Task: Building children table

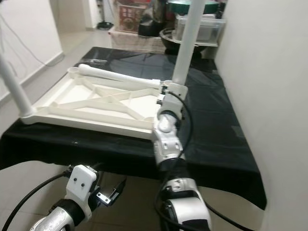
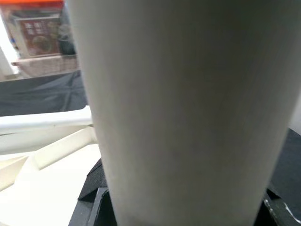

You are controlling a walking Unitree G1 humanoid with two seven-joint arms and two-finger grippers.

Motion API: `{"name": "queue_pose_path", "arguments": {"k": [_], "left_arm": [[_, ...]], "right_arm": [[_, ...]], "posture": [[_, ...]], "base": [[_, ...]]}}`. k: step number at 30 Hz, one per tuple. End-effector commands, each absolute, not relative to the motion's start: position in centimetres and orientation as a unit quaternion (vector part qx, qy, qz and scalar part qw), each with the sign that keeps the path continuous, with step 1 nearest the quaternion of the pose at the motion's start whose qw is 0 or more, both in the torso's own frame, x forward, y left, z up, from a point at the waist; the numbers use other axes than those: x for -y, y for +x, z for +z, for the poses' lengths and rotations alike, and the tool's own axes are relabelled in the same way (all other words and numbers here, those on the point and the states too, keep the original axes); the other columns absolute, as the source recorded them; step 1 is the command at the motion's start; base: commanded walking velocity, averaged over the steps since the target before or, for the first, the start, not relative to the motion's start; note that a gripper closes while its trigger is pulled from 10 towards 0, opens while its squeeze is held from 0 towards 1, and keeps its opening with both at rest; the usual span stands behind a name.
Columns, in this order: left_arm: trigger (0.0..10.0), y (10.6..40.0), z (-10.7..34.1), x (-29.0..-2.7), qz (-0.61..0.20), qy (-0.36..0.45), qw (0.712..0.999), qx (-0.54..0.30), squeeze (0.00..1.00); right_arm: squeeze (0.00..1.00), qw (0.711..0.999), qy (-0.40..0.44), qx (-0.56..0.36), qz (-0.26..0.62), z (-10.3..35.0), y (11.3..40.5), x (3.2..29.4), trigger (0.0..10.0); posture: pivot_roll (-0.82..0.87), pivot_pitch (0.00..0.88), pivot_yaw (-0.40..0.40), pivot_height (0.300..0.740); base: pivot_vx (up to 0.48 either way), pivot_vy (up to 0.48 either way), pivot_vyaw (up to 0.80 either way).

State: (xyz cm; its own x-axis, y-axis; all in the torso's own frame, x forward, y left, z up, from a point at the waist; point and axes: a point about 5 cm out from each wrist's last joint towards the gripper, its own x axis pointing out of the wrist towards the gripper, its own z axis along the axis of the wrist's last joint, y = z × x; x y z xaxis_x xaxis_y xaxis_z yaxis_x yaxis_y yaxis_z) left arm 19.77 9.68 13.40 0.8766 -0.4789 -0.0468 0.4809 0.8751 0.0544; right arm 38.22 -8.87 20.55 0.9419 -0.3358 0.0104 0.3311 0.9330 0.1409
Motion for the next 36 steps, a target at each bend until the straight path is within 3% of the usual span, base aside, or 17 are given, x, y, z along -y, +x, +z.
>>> {"name": "queue_pose_path", "arguments": {"k": [1, 2, 3, 5, 6, 8, 9, 13, 16, 22, 25, 26, 30, 31, 32, 35, 36], "left_arm": [[10.0, 19.7, 12.9, -9.6, -0.253, 0.036, 0.967, -0.026, 0.0], [10.0, 19.7, 13.0, -9.5, -0.253, 0.036, 0.966, -0.025, 0.0], [10.0, 19.8, 13.1, -9.5, -0.249, 0.031, 0.968, -0.021, 0.0], [10.0, 19.8, 13.2, -9.5, -0.244, 0.026, 0.969, -0.016, 0.0], [10.0, 19.9, 13.2, -9.3, -0.245, 0.031, 0.969, -0.012, 0.0], [10.0, 19.9, 13.2, -9.2, -0.245, 0.037, 0.969, -0.009, 0.0], [10.0, 19.9, 13.2, -9.2, -0.246, 0.041, 0.968, -0.006, 0.0], [10.0, 19.9, 13.3, -9.1, -0.241, 0.039, 0.97, 0.005, 0.0], [10.0, 20.0, 13.3, -9.1, -0.24, 0.041, 0.97, 0.006, 0.0], [10.0, 20.1, 13.1, -9.0, -0.239, 0.042, 0.97, 0.006, 0.0], [10.0, 20.2, 12.9, -9.0, -0.24, 0.043, 0.97, 0.007, 0.0], [10.0, 20.2, 12.9, -9.0, -0.24, 0.043, 0.97, 0.007, 0.0], [10.0, 20.3, 12.8, -9.0, -0.241, 0.043, 0.97, 0.006, 0.0], [10.0, 20.3, 12.8, -9.0, -0.241, 0.043, 0.97, 0.006, 0.0], [10.0, 20.3, 12.7, -9.0, -0.241, 0.043, 0.97, 0.004, 0.0], [10.0, 20.3, 12.7, -9.0, -0.241, 0.043, 0.97, 0.004, 0.0], [10.0, 20.3, 12.6, -9.0, -0.242, 0.042, 0.969, 0.004, 0.0]], "right_arm": [[0.0, 0.982, 0.099, -0.048, -0.156, 18.1, 38.0, 7.9, 10.0], [0.0, 0.985, 0.091, -0.044, -0.141, 18.3, 38.0, 7.4, 10.0], [0.3, 0.988, 0.089, -0.03, -0.121, 18.6, 38.1, 7.3, 10.0], [0.3, 0.99, 0.091, -0.015, -0.105, 19.0, 38.1, 7.1, 10.0], [1.0, 0.992, 0.085, 0.0, -0.098, 19.3, 38.2, 7.6, 10.0], [1.0, 0.992, 0.076, 0.01, -0.1, 19.5, 38.3, 8.3, 10.0], [0.0, 0.993, 0.068, 0.026, -0.089, 19.7, 38.4, 9.2, 10.0], [0.0, 0.993, 0.091, 0.064, -0.032, 20.7, 39.1, 11.5, 10.0], [0.0, 0.989, 0.114, 0.067, 0.066, 21.5, 39.9, 12.7, 10.0], [0.0, 0.968, 0.107, 0.045, 0.224, 21.8, 40.1, 13.1, 10.0], [0.0, 0.933, 0.075, 0.013, 0.351, 21.4, 39.5, 12.4, 10.0], [0.0, 0.933, 0.075, 0.013, 0.351, 21.4, 39.5, 12.4, 10.0], [0.0, 0.88, 0.057, 0.003, 0.472, 21.3, 38.6, 11.6, 10.0], [0.0, 0.88, 0.057, 0.003, 0.472, 21.3, 38.6, 11.6, 10.0], [0.0, 0.839, 0.042, -0.009, 0.543, 21.0, 37.7, 11.2, 10.0], [0.0, 0.823, 0.034, -0.013, 0.567, 21.0, 37.5, 11.1, 10.0], [0.0, 0.805, 0.028, -0.011, 0.592, 21.2, 37.4, 10.9, 10.0]], "posture": [[0.09, 0.086, -0.067, 0.74], [0.09, 0.086, -0.067, 0.74], [0.08, 0.086, -0.066, 0.74], [0.08, 0.087, -0.067, 0.74], [0.07, 0.086, -0.068, 0.74], [0.07, 0.086, -0.067, 0.74], [0.07, 0.087, -0.067, 0.74], [0.07, 0.081, -0.071, 0.74], [0.07, 0.071, -0.072, 0.74], [0.07, 0.056, -0.07, 0.74], [0.07, 0.04, -0.073, 0.74], [0.07, 0.04, -0.073, 0.74], [0.08, 0.043, -0.075, 0.74], [0.08, 0.043, -0.075, 0.74], [0.08, 0.04, -0.08, 0.74], [0.08, 0.04, -0.08, 0.74], [0.08, 0.038, -0.082, 0.74]], "base": [[0.0, 0.0, 0.0], [0.0, 0.0, 0.0], [0.0, 0.0, 0.0], [0.0, 0.0, 0.0], [0.0, 0.0, 0.0], [0.0, 0.0, 0.0], [0.0, 0.0, 0.0], [0.0, 0.0, 0.0], [0.0, 0.0, 0.0], [0.0, 0.0, 0.0], [0.0, 0.0, 0.0], [0.0, 0.0, 0.0], [0.0, 0.0, 0.0], [0.0, 0.0, 0.0], [0.0, 0.0, 0.0], [0.0, 0.0, 0.0], [0.0, 0.0, 0.0]]}}
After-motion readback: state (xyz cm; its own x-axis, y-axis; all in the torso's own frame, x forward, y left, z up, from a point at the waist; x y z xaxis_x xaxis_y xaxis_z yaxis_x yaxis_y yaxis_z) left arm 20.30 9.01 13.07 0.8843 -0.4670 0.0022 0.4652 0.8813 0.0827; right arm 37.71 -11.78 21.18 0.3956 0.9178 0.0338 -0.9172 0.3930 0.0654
